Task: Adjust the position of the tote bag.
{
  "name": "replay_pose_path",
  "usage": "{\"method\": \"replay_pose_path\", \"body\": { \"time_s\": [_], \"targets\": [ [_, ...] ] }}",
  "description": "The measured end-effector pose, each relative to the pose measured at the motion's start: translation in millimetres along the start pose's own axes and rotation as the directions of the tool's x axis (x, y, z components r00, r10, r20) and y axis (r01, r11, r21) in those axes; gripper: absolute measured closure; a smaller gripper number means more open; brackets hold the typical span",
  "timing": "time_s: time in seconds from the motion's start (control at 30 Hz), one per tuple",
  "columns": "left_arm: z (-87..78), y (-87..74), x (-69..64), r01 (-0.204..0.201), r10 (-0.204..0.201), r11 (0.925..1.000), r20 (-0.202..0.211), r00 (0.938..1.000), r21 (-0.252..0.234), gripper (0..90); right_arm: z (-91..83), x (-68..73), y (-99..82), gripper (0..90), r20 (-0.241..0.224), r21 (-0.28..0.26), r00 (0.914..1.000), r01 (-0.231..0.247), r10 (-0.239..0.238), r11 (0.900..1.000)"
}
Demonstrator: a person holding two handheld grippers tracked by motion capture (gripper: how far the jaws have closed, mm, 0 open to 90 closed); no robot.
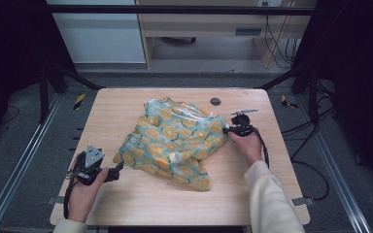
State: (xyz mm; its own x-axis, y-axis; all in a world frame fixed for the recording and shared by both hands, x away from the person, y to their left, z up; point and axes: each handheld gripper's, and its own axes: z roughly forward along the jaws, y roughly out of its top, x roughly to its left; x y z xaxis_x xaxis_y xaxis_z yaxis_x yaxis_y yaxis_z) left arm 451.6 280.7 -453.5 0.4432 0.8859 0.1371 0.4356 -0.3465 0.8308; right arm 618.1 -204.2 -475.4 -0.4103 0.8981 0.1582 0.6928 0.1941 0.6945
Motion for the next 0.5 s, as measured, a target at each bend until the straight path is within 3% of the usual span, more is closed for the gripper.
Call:
{"method": "replay_pose_path", "body": {
  "time_s": [0.17,0.23,0.4,0.5],
  "targets": [
    [-1.1,0.2,-1.2,-0.008,0.008,1.0000,-0.001,1.0000,0.004,7.0,-14.1,14.1,6.2,88.8,-0.032,-0.072,0.9984,0.044,-0.046,0.9965],
    [-4.3,-1.3,-0.7,0.017,-0.017,0.9999,-0.001,0.9999,0.001,7.0,-22.4,22.2,7.9,89.2,-0.053,-0.094,0.9965,0.060,-0.065,0.9937],
    [-4.5,-2.5,3.3,0.028,-0.028,0.9996,-0.004,0.9996,0.004,7.0,-46.8,46.5,10.0,89.6,-0.114,-0.182,0.9869,0.092,-0.114,0.9790],
    [-4.0,-2.0,3.9,0.025,-0.025,0.9997,-0.003,0.9997,0.006,7.0,-60.6,62.2,10.4,89.8,-0.147,-0.228,0.9769,0.119,-0.155,0.9664]
  ]
}}
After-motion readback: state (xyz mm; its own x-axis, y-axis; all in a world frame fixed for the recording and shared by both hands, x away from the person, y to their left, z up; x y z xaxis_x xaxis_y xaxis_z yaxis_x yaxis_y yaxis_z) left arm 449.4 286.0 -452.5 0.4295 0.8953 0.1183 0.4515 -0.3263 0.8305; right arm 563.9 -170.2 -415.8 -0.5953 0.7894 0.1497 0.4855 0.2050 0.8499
